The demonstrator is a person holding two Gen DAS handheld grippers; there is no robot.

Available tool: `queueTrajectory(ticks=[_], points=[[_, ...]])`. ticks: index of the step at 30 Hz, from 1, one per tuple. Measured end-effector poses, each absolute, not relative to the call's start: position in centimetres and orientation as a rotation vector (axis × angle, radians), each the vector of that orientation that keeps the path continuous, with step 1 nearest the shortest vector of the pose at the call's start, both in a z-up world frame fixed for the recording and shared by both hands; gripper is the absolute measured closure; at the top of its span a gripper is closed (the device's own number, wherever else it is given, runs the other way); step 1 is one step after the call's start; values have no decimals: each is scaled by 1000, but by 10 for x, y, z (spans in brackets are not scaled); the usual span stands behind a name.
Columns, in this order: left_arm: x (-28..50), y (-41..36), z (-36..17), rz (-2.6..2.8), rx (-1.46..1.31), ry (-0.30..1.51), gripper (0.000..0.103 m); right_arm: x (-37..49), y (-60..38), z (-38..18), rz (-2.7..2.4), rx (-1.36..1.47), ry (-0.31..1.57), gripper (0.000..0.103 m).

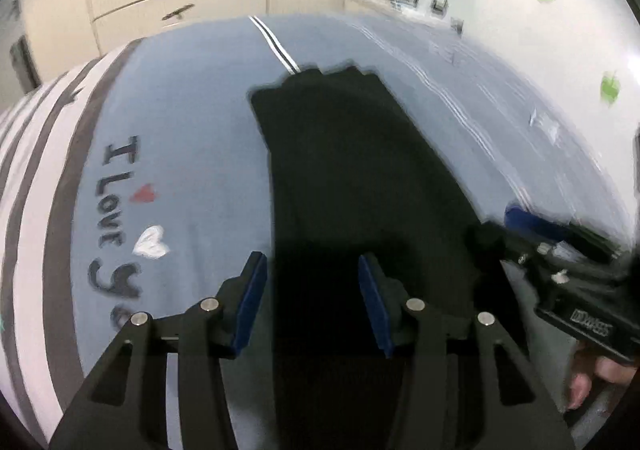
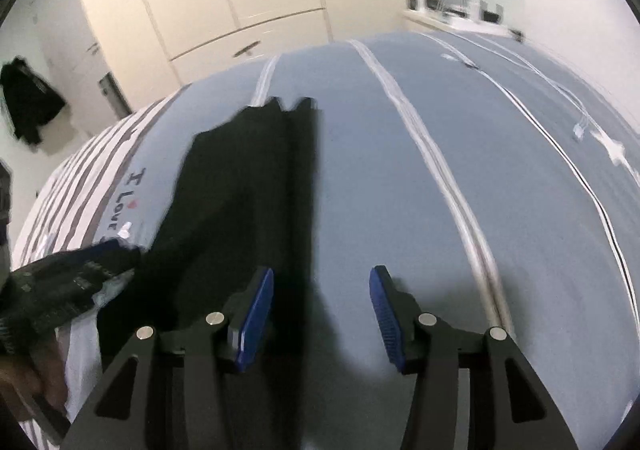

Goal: Fold clothes

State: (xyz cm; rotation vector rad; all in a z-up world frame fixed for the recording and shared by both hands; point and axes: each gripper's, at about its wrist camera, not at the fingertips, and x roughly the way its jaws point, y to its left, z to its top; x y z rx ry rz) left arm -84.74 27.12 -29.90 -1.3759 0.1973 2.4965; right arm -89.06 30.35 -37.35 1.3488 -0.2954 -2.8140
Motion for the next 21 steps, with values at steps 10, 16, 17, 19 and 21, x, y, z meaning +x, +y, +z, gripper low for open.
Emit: queueTrajectory(ticks=[10,16,17,19,21], points=[[-903,191,-295,2816,-1525,6,47,-938,336,-400,-2892,1554,-185,47],[-901,249,-288,2607,-1352,87,47,-940,353,-380,-2907,1414,-408,50],[-903,255,-290,2590,-1362,100,47,-942,337,-380,-2880,1397,-304,50],[-911,268,-301,2615,-1411,251,44,-944,317,-382,-2833,1379,-190,50],[-922,265,-304,2669,-1456,312,35,-953,303,-395,-2823,1468,-46,52]])
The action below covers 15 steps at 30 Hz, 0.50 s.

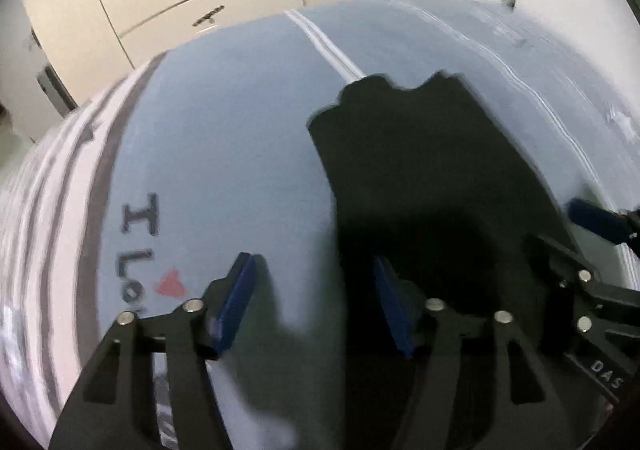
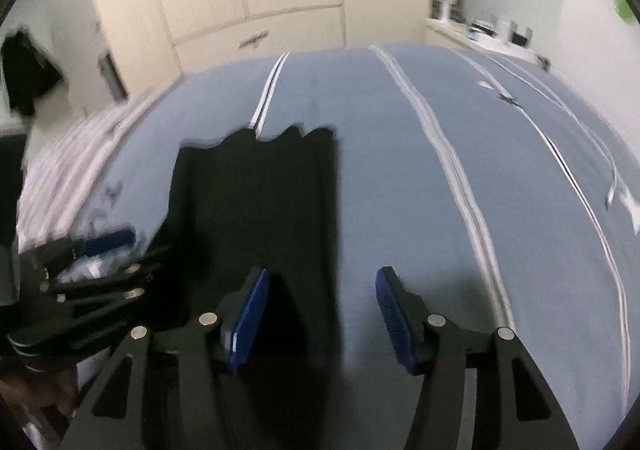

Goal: Fold clothes

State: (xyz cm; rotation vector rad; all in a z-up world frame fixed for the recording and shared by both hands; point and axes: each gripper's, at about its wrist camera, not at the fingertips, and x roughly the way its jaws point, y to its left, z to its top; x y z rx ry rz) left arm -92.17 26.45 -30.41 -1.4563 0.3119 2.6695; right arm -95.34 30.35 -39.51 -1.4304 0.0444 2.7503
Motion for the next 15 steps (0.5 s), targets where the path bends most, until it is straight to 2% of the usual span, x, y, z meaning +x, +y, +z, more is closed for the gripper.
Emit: queueTrajectory(ticks=[1,2,4,5,6,7,9,10,11,13,15], points=[[-929,258,-304,2691,-1494,275,33,-958,305,-401,2710,-1459,22,52],[-936,251,-305,2691,-1539,195,27,-960,311,-404,2678,-1460,37,46],[-935,248,-302,2742,-1509,216,23,-959,329,-403,2646,-1408,142,45],[-932,247,-300,2780,-1477,249,29,-957,335,-402,2643,-1390,168,44],[-930,244,-296,2836,-1442,263,46,-955,340,-401,2639,-1372,193,44],[-931,232,-291,2916,-1406,202,63,-952,346,-400,2636,-1354,217,44],[-929,191,-283,3017,-1342,-116,63,-938,361,-393,2637,-1248,291,44],[-921,173,-282,3016,-1283,-267,59,-929,369,-389,2637,-1179,332,43],[-912,163,-286,2990,-1262,-324,57,-919,378,-387,2634,-1132,370,42],[-894,163,-301,2880,-1323,-155,57,-897,397,-392,2622,-1107,435,42],[-866,170,-305,2812,-1268,-63,57,-871,409,-396,2636,-1096,449,42]])
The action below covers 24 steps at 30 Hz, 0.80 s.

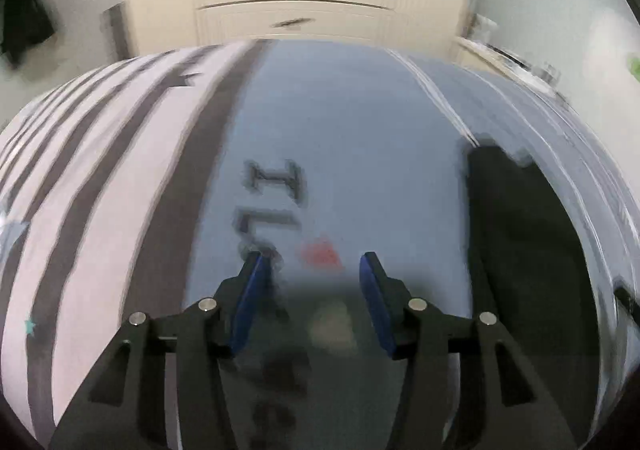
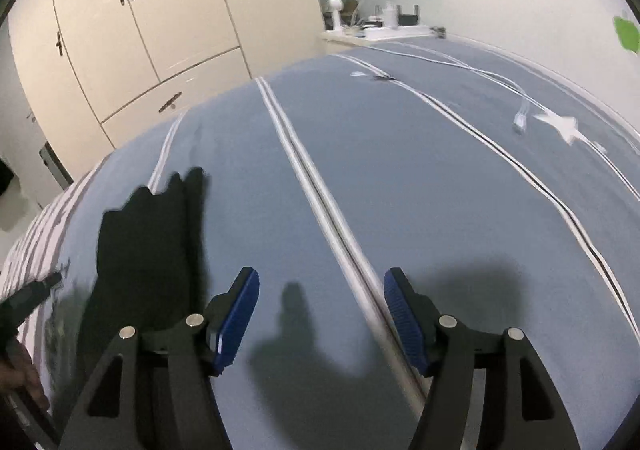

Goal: Fold clothes

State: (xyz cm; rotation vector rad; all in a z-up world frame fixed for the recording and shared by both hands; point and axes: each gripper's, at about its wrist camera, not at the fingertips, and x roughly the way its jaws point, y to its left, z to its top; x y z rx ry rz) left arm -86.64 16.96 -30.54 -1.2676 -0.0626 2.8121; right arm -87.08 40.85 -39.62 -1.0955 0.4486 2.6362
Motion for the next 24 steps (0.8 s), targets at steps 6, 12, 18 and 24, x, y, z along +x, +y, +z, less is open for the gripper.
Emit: queueTrajectory(ticks=[6,12,18,24], points=[[-821,141,-303,2704,-1255,-186,57,-790,386,-391,2742,-1114,430,42],[-726,94,-306,2616,-1346,-221,57,-706,358,-399,2779,-1262,406,42],[-627,44,-288,2610,-1454,-289,57,-602,346,-399,2773,-1385,334,41],[-537,-4,-258,2716,-1511,-335,56,-527,331,-385,2720,-1526,367,41]])
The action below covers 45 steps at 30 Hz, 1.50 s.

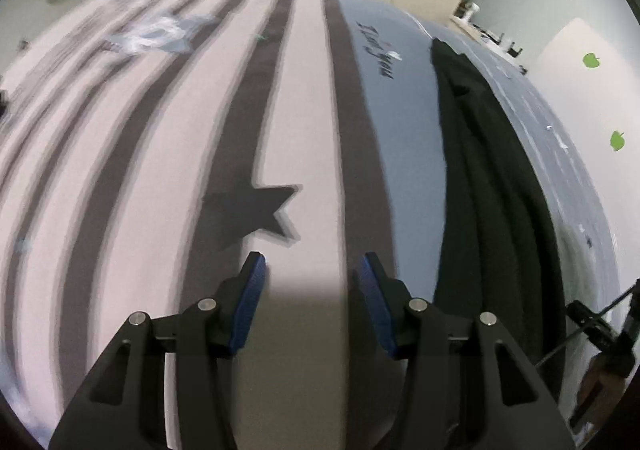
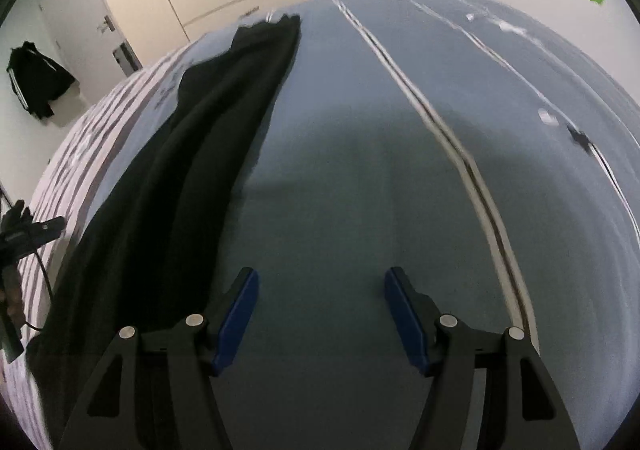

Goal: Fold clothes

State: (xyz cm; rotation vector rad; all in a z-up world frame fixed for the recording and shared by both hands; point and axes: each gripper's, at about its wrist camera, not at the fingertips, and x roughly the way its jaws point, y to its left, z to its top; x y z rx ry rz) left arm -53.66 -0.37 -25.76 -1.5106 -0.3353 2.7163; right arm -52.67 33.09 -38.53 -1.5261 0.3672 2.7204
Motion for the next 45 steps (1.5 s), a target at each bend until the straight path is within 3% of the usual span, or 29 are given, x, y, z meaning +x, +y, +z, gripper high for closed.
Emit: queueTrajectory(ticks=[10,14,16,21,29,45], points=[[-405,-106,-129,3117,-1372,-309,56,-465,291,-352,2758,-1571,291,41],[-343,-118,-103,3102,-1380,-198,50,-443,281,-331,2772,-1549,275,41],[-311,-109,-114,3014,-1460,-162,50,-430,277,-325,2774,-1550,258,41],[-269,-60,-172,2776,-1602,-313,50,-388,259,-325,2730,-1613,273,41],[-254,8,-234,2566,-1671,-439,50,-323,239,-342,2640,-1715,373,41],[-174,46,-254,2423,-1618,-215,44,-222,201,-369,2613,-1780,504,41]])
